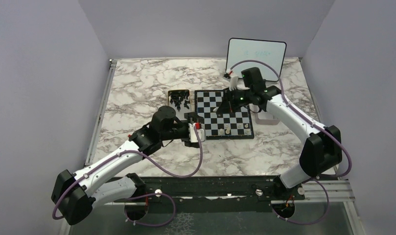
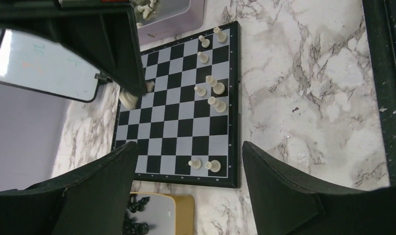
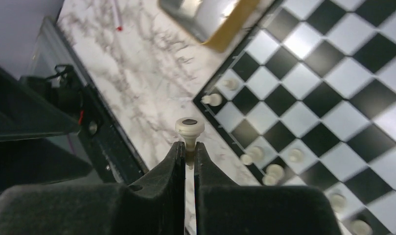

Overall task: Set up the chess pieces on the board
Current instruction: Place the chess piece on the chessboard.

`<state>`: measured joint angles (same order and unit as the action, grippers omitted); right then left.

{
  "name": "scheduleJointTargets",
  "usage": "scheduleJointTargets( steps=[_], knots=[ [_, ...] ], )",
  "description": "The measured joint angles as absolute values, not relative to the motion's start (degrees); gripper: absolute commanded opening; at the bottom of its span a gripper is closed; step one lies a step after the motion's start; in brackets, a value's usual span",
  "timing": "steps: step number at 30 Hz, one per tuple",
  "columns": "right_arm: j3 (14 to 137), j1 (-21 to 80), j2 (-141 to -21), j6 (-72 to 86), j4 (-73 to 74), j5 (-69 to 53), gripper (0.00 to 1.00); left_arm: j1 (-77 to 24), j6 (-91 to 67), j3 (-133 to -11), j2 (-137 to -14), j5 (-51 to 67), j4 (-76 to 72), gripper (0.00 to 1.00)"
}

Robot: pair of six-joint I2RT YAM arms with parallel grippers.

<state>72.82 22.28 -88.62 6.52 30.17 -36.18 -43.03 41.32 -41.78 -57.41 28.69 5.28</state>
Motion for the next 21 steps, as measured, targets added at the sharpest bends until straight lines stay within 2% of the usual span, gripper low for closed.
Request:
scheduleJointTargets(
  steps=[7, 21],
  knots=[
    [72.9, 32.36, -89.58, 6.74, 30.2, -40.1, 0.03, -44.86, 52.36, -40.16, -57.23, 26.55, 5.23, 0.77],
    [71.11, 36.29, -89.19, 8.43, 27.94, -46.09, 0.03, -45.89, 61.08, -38.0, -54.76, 23.68, 5.76, 0.61]
  ],
)
